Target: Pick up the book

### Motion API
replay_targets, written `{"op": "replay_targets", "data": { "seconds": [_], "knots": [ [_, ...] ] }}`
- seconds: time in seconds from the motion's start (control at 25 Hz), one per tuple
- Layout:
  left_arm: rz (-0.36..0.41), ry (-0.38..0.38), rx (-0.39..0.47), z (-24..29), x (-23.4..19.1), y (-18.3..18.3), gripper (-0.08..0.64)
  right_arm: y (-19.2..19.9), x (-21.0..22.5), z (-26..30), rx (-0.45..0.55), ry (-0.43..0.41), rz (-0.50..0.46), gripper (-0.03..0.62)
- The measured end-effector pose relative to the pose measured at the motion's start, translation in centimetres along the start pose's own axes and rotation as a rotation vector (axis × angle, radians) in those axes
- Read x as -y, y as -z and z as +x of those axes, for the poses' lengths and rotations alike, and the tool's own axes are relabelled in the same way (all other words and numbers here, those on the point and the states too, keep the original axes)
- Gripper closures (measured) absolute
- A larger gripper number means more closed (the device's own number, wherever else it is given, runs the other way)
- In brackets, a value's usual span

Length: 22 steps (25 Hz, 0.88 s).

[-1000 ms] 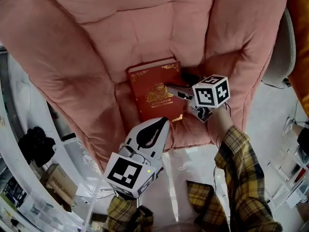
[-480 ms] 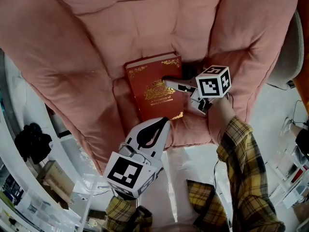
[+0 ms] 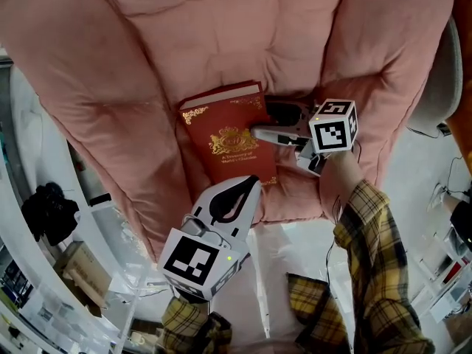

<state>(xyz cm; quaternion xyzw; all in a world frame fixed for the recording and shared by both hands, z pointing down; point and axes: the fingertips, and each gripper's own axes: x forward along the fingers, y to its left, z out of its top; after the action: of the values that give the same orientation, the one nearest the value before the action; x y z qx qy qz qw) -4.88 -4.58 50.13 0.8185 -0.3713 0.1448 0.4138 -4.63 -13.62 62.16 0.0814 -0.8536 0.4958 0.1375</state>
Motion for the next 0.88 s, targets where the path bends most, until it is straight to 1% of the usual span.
{"op": "replay_targets", "data": {
  "seconds": [0.16, 0.28, 0.4, 0.48, 0.56, 0.68, 0.88],
  "knots": [
    [-0.01, -0.003, 0.029, -0.3, 0.4, -0.3, 0.555, 0.5, -0.6, 0.5, -0.054, 0.012, -0.03, 0.247],
    [-0.001, 0.008, 0.01, -1.0, 0.5, 0.3, 0.555, 0.6, -1.2, 1.5, -0.079, 0.037, -0.067, 0.247],
    [0.0, 0.012, 0.01, -1.7, 0.4, 0.5, 0.556, 0.8, -1.7, 3.0, -0.109, 0.069, -0.12, 0.252],
    [0.0, 0.012, 0.012, -1.6, 0.6, 0.6, 0.556, 0.7, -1.9, 3.3, -0.121, 0.073, -0.136, 0.263],
    [0.002, 0.011, 0.013, -1.3, 0.9, 0.5, 0.557, 0.4, -2.0, 3.2, -0.12, 0.063, -0.138, 0.316],
    [0.003, 0.007, 0.013, -1.2, 1.0, 0.5, 0.555, 0.3, -1.9, 3.0, -0.128, 0.065, -0.137, 0.318],
    [-0.006, -0.003, 0.025, -1.5, 0.6, 0.4, 0.556, 0.5, -1.8, 3.2, -0.185, 0.07, -0.094, 0.318]
  ]
}}
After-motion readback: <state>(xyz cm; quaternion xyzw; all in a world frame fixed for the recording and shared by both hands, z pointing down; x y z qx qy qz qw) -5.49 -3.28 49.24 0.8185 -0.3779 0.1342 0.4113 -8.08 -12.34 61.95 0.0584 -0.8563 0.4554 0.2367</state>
